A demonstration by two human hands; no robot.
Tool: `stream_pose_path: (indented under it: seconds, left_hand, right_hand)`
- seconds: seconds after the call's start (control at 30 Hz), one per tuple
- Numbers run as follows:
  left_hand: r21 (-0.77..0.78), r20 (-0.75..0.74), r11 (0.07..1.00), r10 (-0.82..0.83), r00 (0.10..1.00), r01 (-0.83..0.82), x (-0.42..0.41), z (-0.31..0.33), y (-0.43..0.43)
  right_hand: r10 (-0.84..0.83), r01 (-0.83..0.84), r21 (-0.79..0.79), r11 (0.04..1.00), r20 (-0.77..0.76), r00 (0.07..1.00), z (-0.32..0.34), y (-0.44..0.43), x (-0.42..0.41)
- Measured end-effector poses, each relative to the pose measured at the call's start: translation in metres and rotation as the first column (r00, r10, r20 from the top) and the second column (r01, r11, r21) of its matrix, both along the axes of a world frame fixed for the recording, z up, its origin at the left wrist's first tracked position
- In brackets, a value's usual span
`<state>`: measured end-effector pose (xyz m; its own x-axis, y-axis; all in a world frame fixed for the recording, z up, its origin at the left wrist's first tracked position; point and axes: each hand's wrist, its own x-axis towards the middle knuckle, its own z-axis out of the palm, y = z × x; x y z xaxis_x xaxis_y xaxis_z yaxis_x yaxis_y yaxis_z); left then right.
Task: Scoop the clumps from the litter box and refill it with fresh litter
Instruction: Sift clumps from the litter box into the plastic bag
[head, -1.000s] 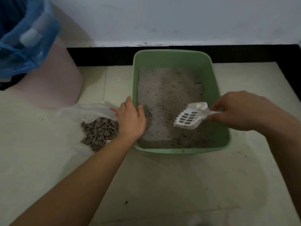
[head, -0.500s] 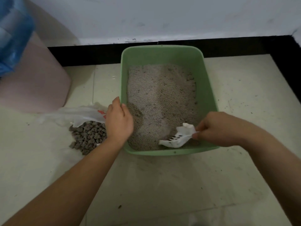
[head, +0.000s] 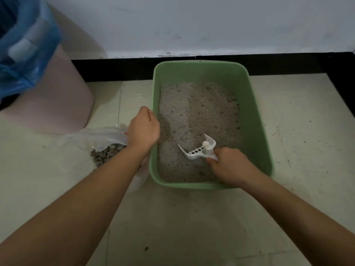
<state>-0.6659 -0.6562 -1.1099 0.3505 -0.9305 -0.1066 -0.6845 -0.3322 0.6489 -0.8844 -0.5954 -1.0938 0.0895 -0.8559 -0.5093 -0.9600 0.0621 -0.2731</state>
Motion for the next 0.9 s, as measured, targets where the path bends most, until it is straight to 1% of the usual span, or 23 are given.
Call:
stream_pose_path:
  seconds: [0.1, 0.2, 0.3, 0.43, 0.53, 0.7, 0.83, 0.9]
  left_hand:
    - [0.005, 0.039, 1.0, 0.003, 0.999, -0.003, -0.003, 0.0, -0.013]
    - [-0.015, 0.095, 0.999, 0.04, 0.995, -0.038, -0.009, -0.004, -0.014]
    - [-0.02, 0.116, 0.998, 0.056, 0.992, -0.054, -0.01, -0.007, -0.012]
    - [-0.03, 0.128, 0.998, 0.065, 0.99, -0.062, -0.007, -0.009, -0.012]
    - [-0.051, 0.126, 0.997, 0.071, 0.99, -0.065, -0.006, -0.012, -0.014]
    - [-0.08, 0.084, 0.994, 0.083, 0.993, -0.076, -0.003, -0.016, -0.015]
    - [-0.093, 0.043, 0.992, 0.085, 0.995, -0.08, -0.002, -0.018, -0.016]
    - [-0.097, 0.023, 0.992, 0.085, 0.996, -0.082, -0.002, -0.02, -0.016]
  right_hand:
    - [-0.053, 0.044, 0.07, 0.997, 0.122, 0.991, -0.012, -0.009, 0.017]
    - [-0.177, 0.156, 0.103, 0.982, 0.239, 0.955, -0.018, -0.029, 0.025]
    - [-0.245, 0.231, 0.085, 0.969, 0.253, 0.936, -0.028, -0.057, 0.032]
    - [-0.292, 0.297, 0.012, 0.955, 0.219, 0.931, -0.046, -0.096, 0.047]
    - [-0.241, 0.264, -0.069, 0.962, 0.239, 0.941, -0.055, -0.112, 0.049]
    - [-0.126, 0.198, -0.155, 0.968, 0.381, 0.916, -0.067, -0.095, 0.024]
    - [0.005, 0.11, -0.287, 0.951, 0.373, 0.928, -0.061, -0.078, 0.0]
    - [0.096, 0.014, -0.304, 0.952, 0.344, 0.934, -0.056, -0.072, -0.006]
